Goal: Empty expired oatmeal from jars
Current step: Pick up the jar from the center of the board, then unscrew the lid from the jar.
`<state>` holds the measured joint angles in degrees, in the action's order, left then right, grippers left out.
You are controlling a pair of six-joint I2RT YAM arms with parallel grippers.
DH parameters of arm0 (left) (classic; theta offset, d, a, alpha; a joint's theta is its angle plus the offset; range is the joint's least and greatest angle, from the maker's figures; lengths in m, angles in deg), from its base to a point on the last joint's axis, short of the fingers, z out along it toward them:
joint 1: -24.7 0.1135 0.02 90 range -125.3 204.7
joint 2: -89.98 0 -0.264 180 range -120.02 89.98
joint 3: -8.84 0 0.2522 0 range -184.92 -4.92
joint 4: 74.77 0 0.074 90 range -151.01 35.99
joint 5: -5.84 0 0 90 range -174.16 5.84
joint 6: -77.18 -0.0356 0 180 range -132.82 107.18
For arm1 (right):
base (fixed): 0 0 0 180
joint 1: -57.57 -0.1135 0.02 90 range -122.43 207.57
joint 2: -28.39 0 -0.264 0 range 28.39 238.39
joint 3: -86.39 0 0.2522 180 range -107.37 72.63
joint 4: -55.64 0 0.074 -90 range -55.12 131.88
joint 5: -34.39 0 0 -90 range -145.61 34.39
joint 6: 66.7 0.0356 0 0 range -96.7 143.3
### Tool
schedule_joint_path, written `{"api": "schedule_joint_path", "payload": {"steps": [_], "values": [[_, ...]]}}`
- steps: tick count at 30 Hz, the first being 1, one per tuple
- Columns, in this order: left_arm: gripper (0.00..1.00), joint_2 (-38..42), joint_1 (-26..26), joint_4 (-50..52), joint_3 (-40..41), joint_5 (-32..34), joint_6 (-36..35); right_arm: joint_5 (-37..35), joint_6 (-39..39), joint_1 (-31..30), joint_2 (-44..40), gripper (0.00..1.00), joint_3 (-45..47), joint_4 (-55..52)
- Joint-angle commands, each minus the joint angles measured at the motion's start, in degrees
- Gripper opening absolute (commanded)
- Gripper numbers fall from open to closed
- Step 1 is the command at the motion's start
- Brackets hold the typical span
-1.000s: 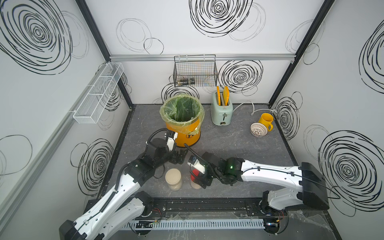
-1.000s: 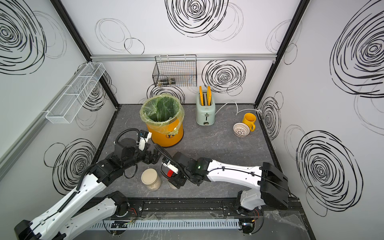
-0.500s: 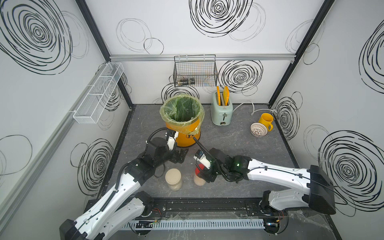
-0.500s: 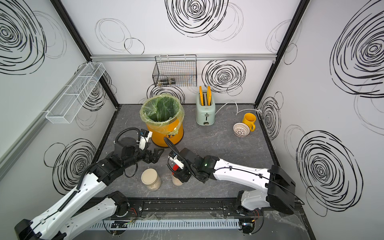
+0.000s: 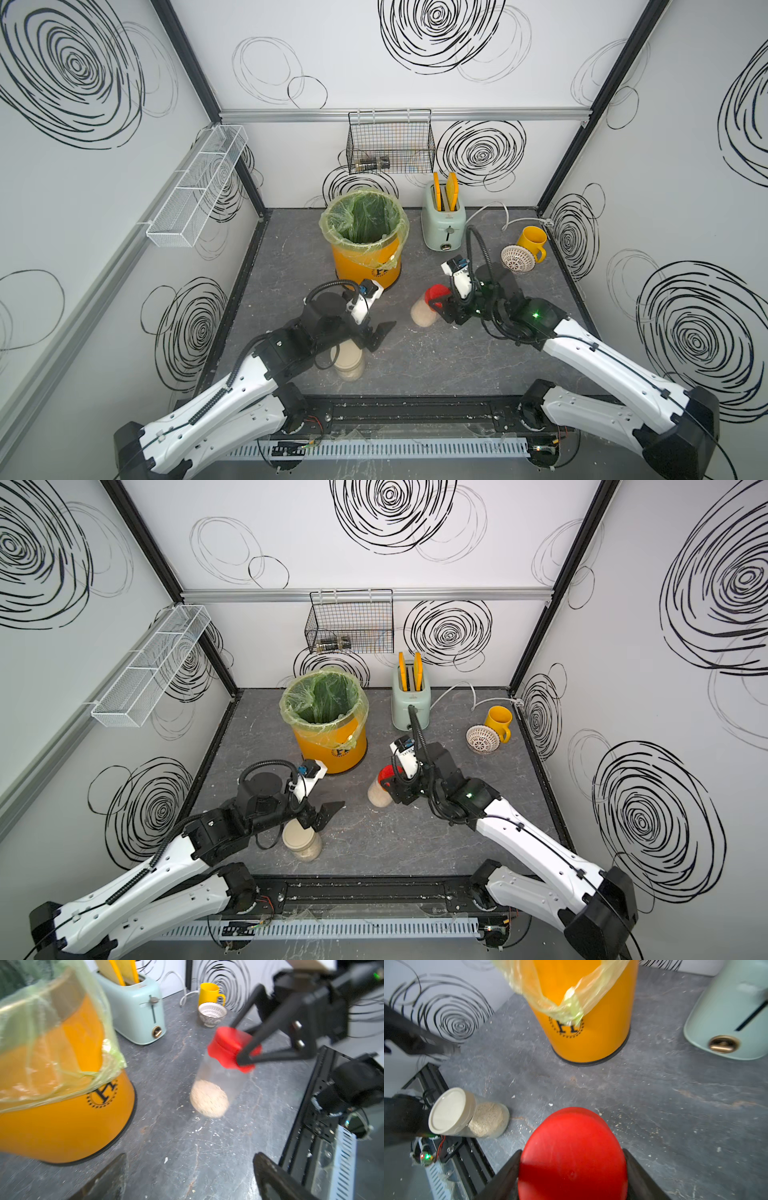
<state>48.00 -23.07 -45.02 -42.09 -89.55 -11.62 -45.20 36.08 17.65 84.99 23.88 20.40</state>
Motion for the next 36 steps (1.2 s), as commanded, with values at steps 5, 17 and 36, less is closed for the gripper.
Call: {"api": "schedule_joint_path", "payload": {"steps": [5,17,36], "values": [[0.96,-0.7,-6.6,-11.3,3.6,-3.7,-11.4,13.3,-1.5,5.0,-3.9,0.56,-2.7,0.4],[0.96,-11.7,-6.5,-21.0,1.3,-5.3,-9.2,25.6,1.5,5.0,-4.9,0.56,-3.0,8.0],[0.96,-13.9,-7.4,-28.3,3.0,-0.6,0.4,31.2,6.7,4.9,-4.5,0.54,0.8,16.3]]}}
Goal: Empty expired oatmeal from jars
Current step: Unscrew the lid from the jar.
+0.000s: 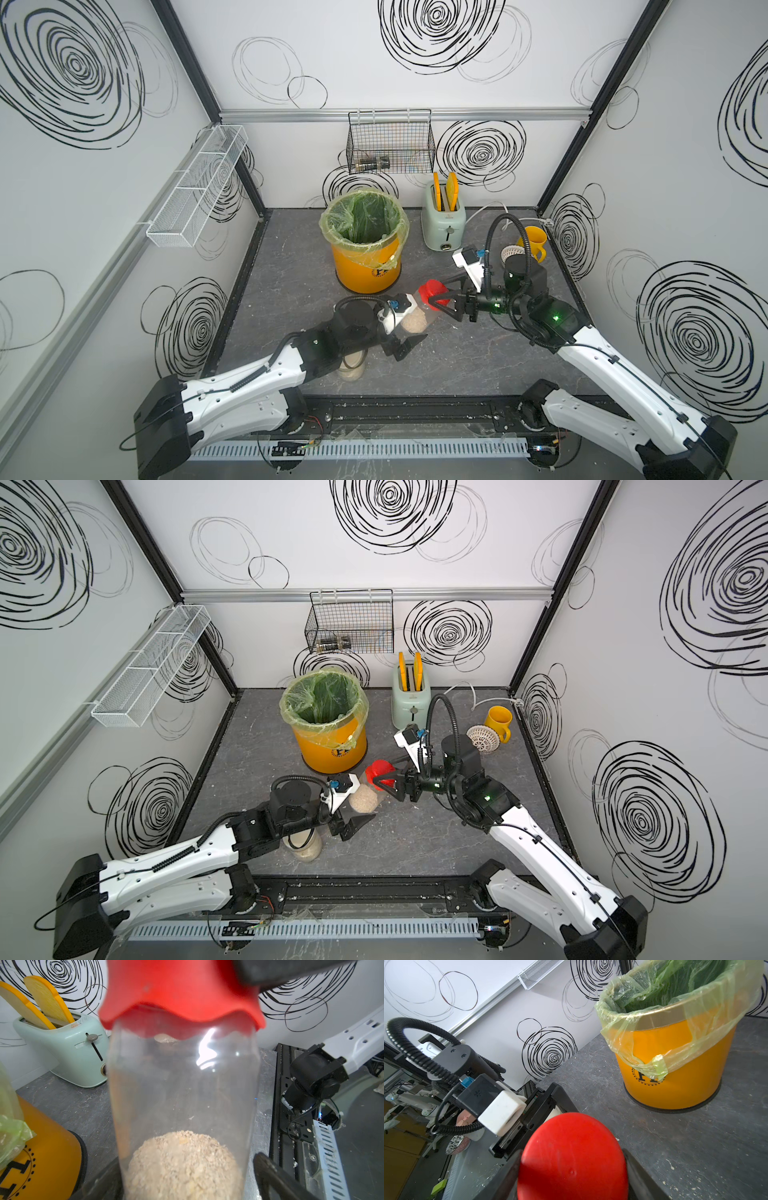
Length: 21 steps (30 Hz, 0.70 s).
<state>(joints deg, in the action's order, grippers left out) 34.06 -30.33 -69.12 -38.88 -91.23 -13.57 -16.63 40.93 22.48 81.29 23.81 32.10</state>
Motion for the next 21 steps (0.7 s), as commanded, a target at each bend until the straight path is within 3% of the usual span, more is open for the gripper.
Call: {"api": "schedule_joint_path", "payload": {"steps": [1,21], "values": [[0.96,0.0,-0.2,-4.2,-0.3,0.9,2.5,2.9,2.0,0.0,-0.9,0.54,1.1,5.0],[0.96,-1.8,-0.2,-5.4,-2.0,-1.9,1.5,3.4,4.0,-1.9,-1.4,0.54,2.9,9.1]]}}
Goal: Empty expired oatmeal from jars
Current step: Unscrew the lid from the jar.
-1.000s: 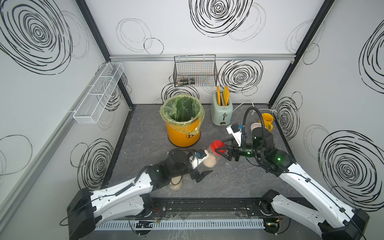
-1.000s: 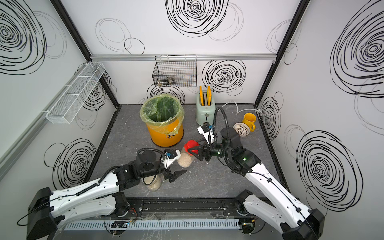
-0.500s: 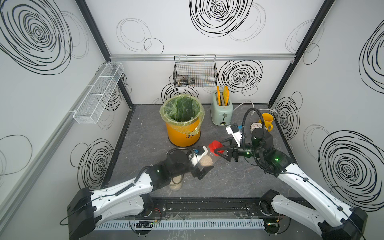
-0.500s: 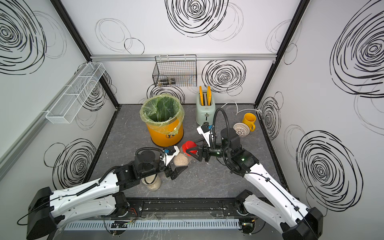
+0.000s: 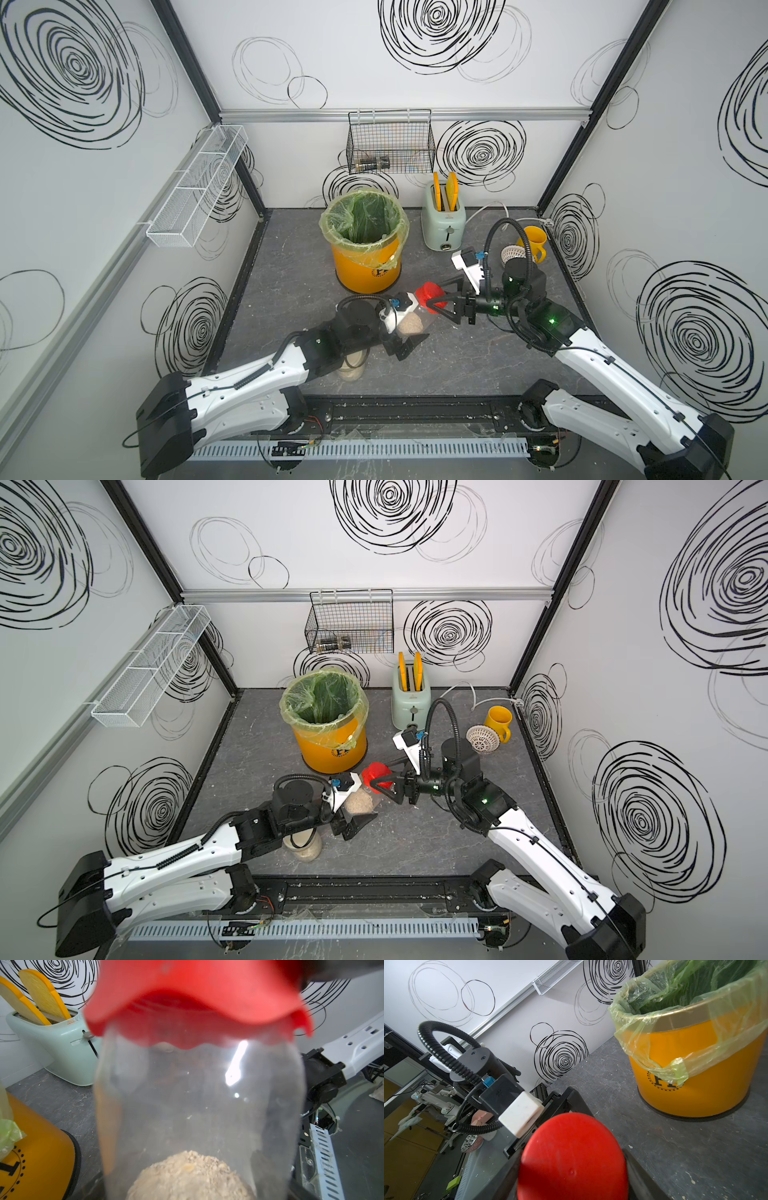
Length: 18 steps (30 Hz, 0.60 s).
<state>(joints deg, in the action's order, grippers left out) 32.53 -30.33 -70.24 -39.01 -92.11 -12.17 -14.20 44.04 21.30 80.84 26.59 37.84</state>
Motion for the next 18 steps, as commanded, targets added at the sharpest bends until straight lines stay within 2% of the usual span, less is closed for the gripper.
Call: {"api": "schedule_joint_path", "payload": {"steps": [1,6,8,13,18], "values": [[0.96,-0.2,-0.2,-4.2,-2.0,-0.8,0.1,0.9,0.8,-0.8,-0.9,0.54,0.2,3.3],[0.96,0.8,0.2,-4.3,-2.4,-0.4,-0.3,0.7,0.7,-1.3,-0.9,0.55,0.9,3.2],[0.99,0.7,0.4,-4.1,-2.6,-0.8,-0.4,0.6,0.8,-1.6,-0.8,0.55,1.0,3.6],[0.86,1.0,1.5,-3.1,-1.7,-2.4,0.1,0.5,0.8,-2.3,-0.4,0.55,0.6,4.0],[0.82,1.9,2.5,-3.9,-1.5,-2.5,0.5,0.8,0.2,-2.7,-0.2,0.62,0.4,3.4]]}}
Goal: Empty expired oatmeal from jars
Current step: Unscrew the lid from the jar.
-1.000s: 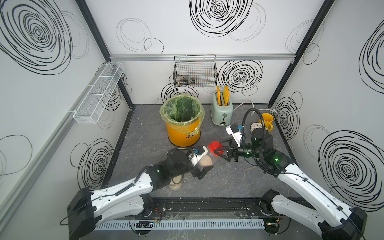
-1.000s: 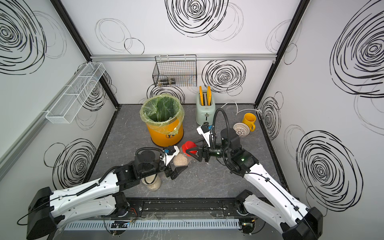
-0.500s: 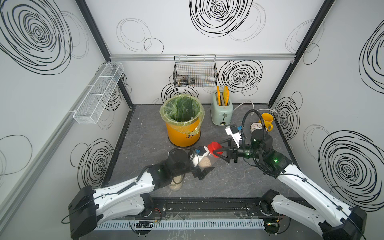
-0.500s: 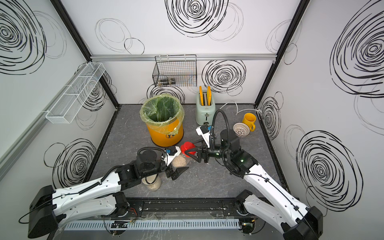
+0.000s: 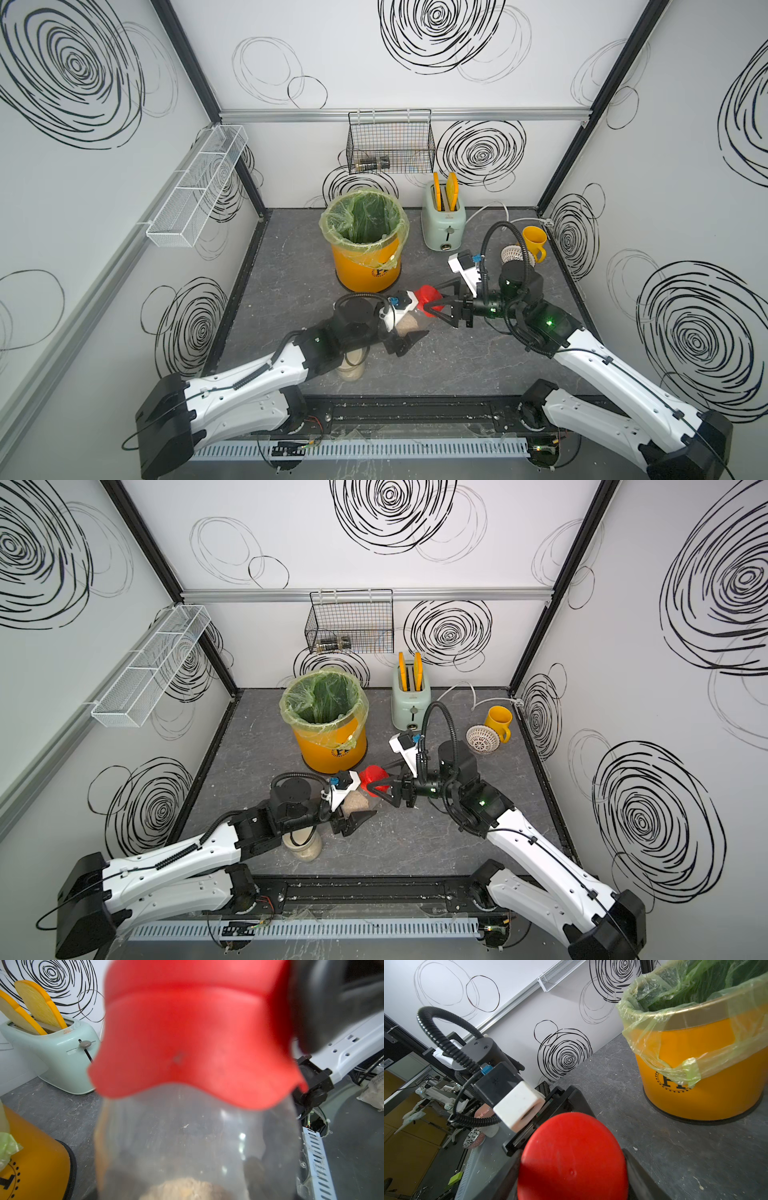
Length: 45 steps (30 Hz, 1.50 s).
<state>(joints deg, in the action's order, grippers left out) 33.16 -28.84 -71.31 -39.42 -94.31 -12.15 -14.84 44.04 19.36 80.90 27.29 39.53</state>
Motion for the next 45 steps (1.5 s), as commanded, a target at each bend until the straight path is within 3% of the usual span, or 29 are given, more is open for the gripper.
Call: {"api": "schedule_joint_path", "payload": {"steps": [1,8,13,17,21,26,33,45], "values": [[0.81,1.3,1.1,-2.7,-1.2,-0.3,0.2,1.5,-0.2,-0.7,-0.3,0.65,-0.5,1.3],[0.72,1.9,1.3,-1.3,-2.0,1.1,-5.3,-0.6,-4.4,-0.1,-0.7,1.00,-2.8,-6.6],[0.70,2.8,0.4,-1.3,-1.2,6.3,-10.6,-1.7,-4.7,0.3,-1.2,0.98,-6.6,-14.9],[0.70,3.5,-2.3,-3.4,0.0,12.0,-15.0,-7.2,0.6,0.4,1.0,0.98,-13.2,-23.9],[0.69,3.7,-3.3,-6.7,1.3,16.2,-18.0,-7.2,5.6,0.3,4.9,0.99,-19.6,-30.9],[0.70,4.1,-3.2,-9.0,2.7,16.8,-18.6,-6.2,7.4,-0.1,10.7,0.99,-22.9,-33.7],[0.70,3.8,-3.2,-8.5,2.4,16.8,-18.7,-10.6,6.9,-5.8,13.5,1.00,-25.2,-35.4],[0.70,4.0,-3.3,-7.8,2.6,15.8,-18.2,-14.7,4.0,-5.8,15.3,0.89,-28.4,-37.2]]}}
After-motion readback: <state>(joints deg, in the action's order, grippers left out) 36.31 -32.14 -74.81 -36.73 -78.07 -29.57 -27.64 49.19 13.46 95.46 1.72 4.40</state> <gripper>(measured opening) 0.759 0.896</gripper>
